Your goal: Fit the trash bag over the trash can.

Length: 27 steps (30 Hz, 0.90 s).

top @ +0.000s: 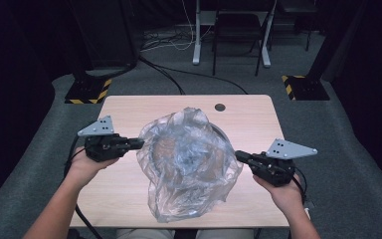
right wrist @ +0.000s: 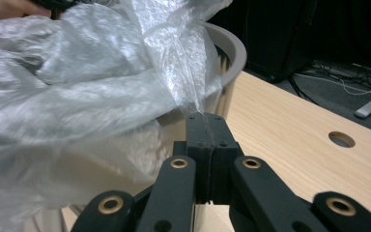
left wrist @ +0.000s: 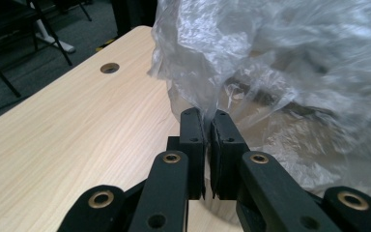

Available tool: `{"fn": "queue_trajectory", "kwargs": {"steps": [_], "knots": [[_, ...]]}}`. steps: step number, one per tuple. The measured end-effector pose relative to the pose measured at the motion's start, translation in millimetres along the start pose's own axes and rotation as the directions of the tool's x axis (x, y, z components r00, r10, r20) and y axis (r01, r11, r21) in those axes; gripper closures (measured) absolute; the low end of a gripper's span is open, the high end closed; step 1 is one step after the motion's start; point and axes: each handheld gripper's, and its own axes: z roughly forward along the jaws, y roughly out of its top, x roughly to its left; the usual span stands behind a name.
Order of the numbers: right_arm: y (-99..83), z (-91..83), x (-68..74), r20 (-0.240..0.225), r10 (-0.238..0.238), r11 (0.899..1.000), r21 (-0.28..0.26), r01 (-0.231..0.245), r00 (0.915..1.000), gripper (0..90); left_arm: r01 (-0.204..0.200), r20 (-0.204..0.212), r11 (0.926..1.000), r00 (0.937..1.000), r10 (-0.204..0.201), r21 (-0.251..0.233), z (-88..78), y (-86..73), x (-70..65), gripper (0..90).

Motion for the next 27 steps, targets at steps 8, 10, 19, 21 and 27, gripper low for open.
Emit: {"fn": "queue_trajectory", "kwargs": {"steps": [8, 10, 19, 21, 27], "knots": [[-6.1, 16.2, -13.2, 0.028, 0.03, 0.999, 0.016, -0.031, 0.9991, 89.9, 0.016, -0.029, 0.9997, 0.9995, -0.016, -0.019, 22.2, 2.7, 7.3, 85.2], [-6.9, 19.7, -16.5, 0.037, 0.038, 0.999, 0.017, -0.038, 0.9986, 89.9, 0.017, -0.036, 0.9997, 0.9992, -0.018, -0.018, 26.8, 4.3, 9.2, 85.3], [-17.5, 31.3, -31.2, 0.065, 0.085, 0.996, 0.035, -0.087, 0.9943, 90.0, 0.019, -0.068, 0.9996, 0.9975, -0.017, 0.021, 43.5, 4.9, 15.5, 85.8], [-22.7, 32.7, -32.0, 0.059, 0.09, 0.995, 0.047, -0.093, 0.9942, 90.0, 0.019, -0.066, 0.9995, 0.9976, -0.017, 0.024, 44.6, 3.1, 15.7, 85.7], [-30.3, 29.4, -30.8, 0.044, 0.101, 0.993, 0.057, -0.104, 0.9939, 87.9, 0.021, -0.068, 0.9997, 0.9975, -0.02, 0.009, 39.1, 1.5, 14.0, 83.8]]}}
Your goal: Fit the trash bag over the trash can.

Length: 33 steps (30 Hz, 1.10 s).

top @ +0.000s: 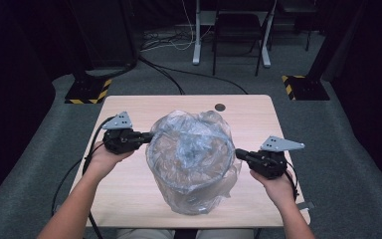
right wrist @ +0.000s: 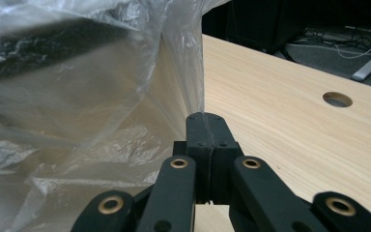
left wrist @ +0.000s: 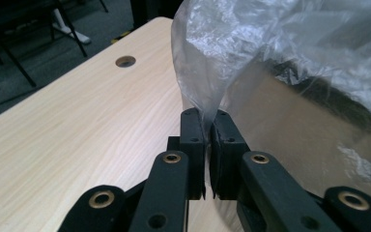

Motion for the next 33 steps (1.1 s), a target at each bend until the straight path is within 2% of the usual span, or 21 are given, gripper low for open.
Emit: {"fn": "queue_trajectory", "kwargs": {"steps": [2, 6, 11, 15, 21, 22, 24, 26, 28, 30, 33], "knots": [[4.0, -6.3, 1.6, 0.0, -0.008, 0.999, -0.035, 0.008, 1.0, 76.8, 0.002, 0.004, 0.9999, 1.0, -0.002, -0.017, -4.5, 2.4, -1.2, 77.5], [17.6, -22.0, 5.0, -0.004, -0.014, 0.996, -0.086, 0.014, 0.9999, 68.1, -0.012, -0.016, 0.9993, 0.9998, 0.011, -0.036, -14.3, 7.1, -3.3, 65.8], [35.3, -33.0, 9.3, -0.024, -0.029, 0.992, -0.127, 0.026, 0.9993, 60.0, -0.001, -0.031, 0.9965, 0.9995, -0.002, -0.084, -25.4, 10.8, -0.9, 53.5], [48.9, -28.3, 15.2, -0.048, -0.062, 0.986, -0.156, 0.053, 0.9969, 55.1, 0.002, -0.032, 0.9942, 0.9995, -0.006, -0.107, -26.4, 15.0, 0.1, 50.8], [63.6, -6.4, 24.6, -0.075, -0.125, 0.983, -0.143, 0.113, 0.9894, 52.0, -0.008, -0.021, 0.9928, 0.9998, 0.005, -0.12, -21.2, 22.5, -0.1, 50.5], [65.1, -2.9, 25.3, -0.074, -0.131, 0.983, -0.136, 0.121, 0.9886, 52.7, -0.01, -0.018, 0.9924, 0.9998, 0.008, -0.123, -20.4, 23.8, -0.2, 50.7], [67.5, 2.0, 25.3, -0.059, -0.142, 0.983, -0.128, 0.134, 0.9881, 60.1, -0.016, -0.014, 0.9917, 0.9998, 0.014, -0.127, -19.0, 26.6, -0.6, 53.2], [69.6, 3.3, 24.3, -0.057, -0.139, 0.982, -0.139, 0.13, 0.9886, 74.5, -0.023, -0.015, 0.9911, 0.9997, 0.021, -0.131, -17.9, 28.9, -0.5, 56.9], [71.4, 3.5, 24.2, -0.032, -0.165, 0.977, -0.143, 0.159, 0.9858, 87.3, -0.022, -0.022, 0.9898, 0.9996, 0.019, -0.141, -16.0, 30.0, 1.2, 60.1], [73.0, 4.6, 23.7, -0.001, -0.187, 0.973, -0.136, 0.185, 0.9824, 90.0, -0.02, -0.031, 0.9903, 0.9994, 0.016, -0.138, -13.1, 30.2, 3.8, 64.7], [74.8, 8.5, 20.8, 0.031, -0.191, 0.974, -0.119, 0.194, 0.9811, 90.0, -0.015, -0.034, 0.9924, 0.9993, 0.011, -0.122, -7.3, 29.5, 6.6, 72.3]]}}
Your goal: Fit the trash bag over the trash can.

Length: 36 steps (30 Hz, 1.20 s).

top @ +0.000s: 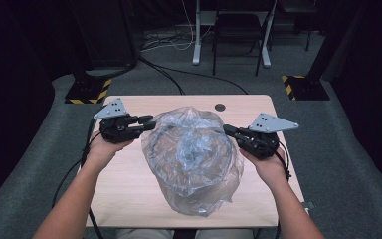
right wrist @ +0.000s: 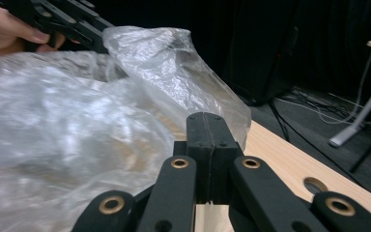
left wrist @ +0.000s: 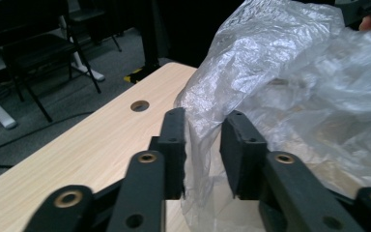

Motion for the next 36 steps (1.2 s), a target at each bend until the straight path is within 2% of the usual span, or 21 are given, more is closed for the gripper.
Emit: {"fn": "queue_trajectory", "kwargs": {"steps": [3, 8, 15, 21, 25, 29, 31, 34, 36], "knots": [[-0.5, 2.9, -2.9, 0.018, 0.003, 1.0, 0.008, -0.003, 0.9998, 90.0, 0.006, -0.006, 0.9999, 1.0, -0.006, 0.008, 4.4, -1.2, 1.4, 76.3], [-8.0, 13.3, -17.8, 0.053, 0.064, 0.998, 0.021, -0.065, 0.9966, 90.0, 0.021, -0.01, 0.9985, 0.9997, -0.021, 0.05, 16.9, -4.7, 5.2, 85.7], [-28.6, 30.5, -30.8, 0.055, 0.133, 0.986, 0.089, -0.138, 0.9896, 90.0, 0.028, 0.001, 0.9926, 0.9996, -0.028, 0.119, 31.8, -13.9, 6.2, 88.0], [-42.6, 38.2, -26.5, 0.031, 0.131, 0.981, 0.143, -0.135, 0.9908, 90.0, 0.036, 0.012, 0.9869, 0.9992, -0.038, 0.158, 33.5, -25.9, 6.4, 88.4], [-48.5, 39.8, -25.5, 0.031, 0.132, 0.975, 0.177, -0.135, 0.9908, 90.0, 0.041, 0.003, 0.9798, 0.9991, -0.043, 0.195, 30.2, -35.9, 7.4, 88.5], [-53.3, 38.0, -25.6, 0.024, 0.147, 0.973, 0.175, -0.149, 0.9889, 90.0, 0.052, 0.01, 0.9815, 0.9985, -0.054, 0.184, 22.6, -40.7, 7.8, 87.8], [-53.1, 35.7, -24.4, 0.017, 0.147, 0.974, 0.17, -0.148, 0.9889, 90.0, 0.049, 0.011, 0.9842, 0.9986, -0.051, 0.17, 16.7, -40.6, 7.0, 85.3], [-50.1, 28.0, -23.8, 0.011, 0.155, 0.978, 0.139, -0.155, 0.9878, 78.7, 0.071, -0.004, 0.9878, 0.9975, -0.071, 0.139, 7.2, -38.1, 8.4, 67.0], [-47.2, 21.1, -25.2, 0.005, 0.171, 0.979, 0.114, -0.17, 0.9853, 71.4, 0.078, -0.01, 0.9897, 0.997, -0.077, 0.12, 1.1, -35.8, 9.2, 60.5]]}}
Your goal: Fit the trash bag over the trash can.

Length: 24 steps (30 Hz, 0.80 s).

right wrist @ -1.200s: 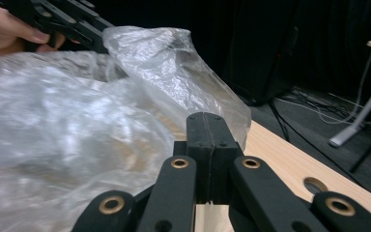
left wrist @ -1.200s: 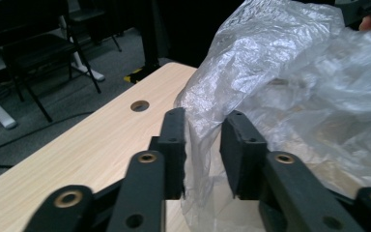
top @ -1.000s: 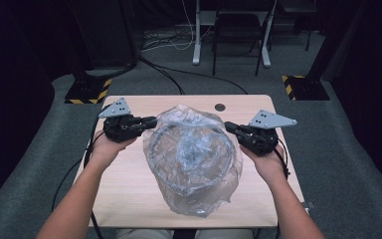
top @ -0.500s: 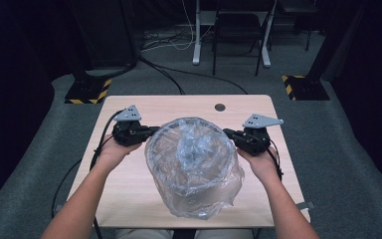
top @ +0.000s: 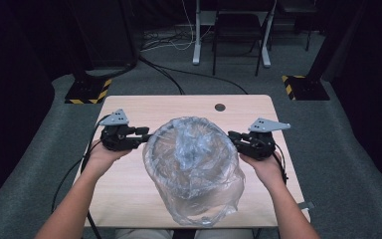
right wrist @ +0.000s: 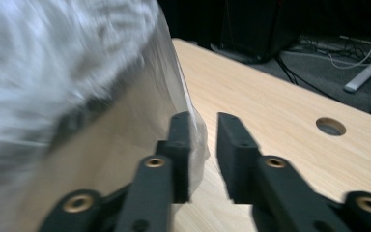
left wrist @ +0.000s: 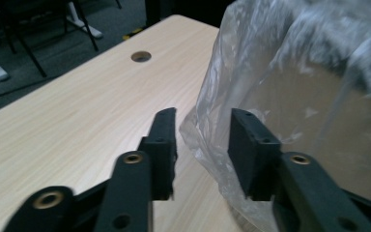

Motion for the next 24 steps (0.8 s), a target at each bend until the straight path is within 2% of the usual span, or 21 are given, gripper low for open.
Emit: {"fn": "queue_trajectory", "kwargs": {"steps": [3, 8, 13, 19, 24], "knots": [[3.8, -12.5, -1.1, -0.016, 0.014, 0.999, -0.037, -0.015, 0.9998, 66.7, -0.001, -0.009, 0.9999, 1.0, 0.001, -0.016, -8.5, 2.7, -0.2, 53.2], [13.2, -35.5, 3.3, -0.016, -0.007, 0.996, -0.085, 0.005, 0.9999, 63.4, -0.009, -0.017, 0.9987, 0.9998, 0.008, -0.051, -23.3, 9.4, -2.0, 50.7], [25.3, -52.3, 14.3, -0.079, -0.031, 0.99, -0.143, 0.02, 0.9964, 62.3, -0.027, -0.002, 0.9946, 0.9996, 0.027, -0.101, -36.1, 22.0, -10.2, 50.1], [38.7, -52.1, 35.2, -0.138, -0.102, 0.986, -0.147, 0.081, 0.9853, 61.0, -0.057, 0.046, 0.9899, 0.9969, 0.064, -0.13, -37.7, 37.7, -25.7, 48.8], [44.4, -45.2, 43.8, -0.17, -0.119, 0.986, -0.138, 0.096, 0.9783, 59.7, -0.086, 0.084, 0.9885, 0.9918, 0.097, -0.124, -29.2, 45.7, -37.7, 47.8]]}}
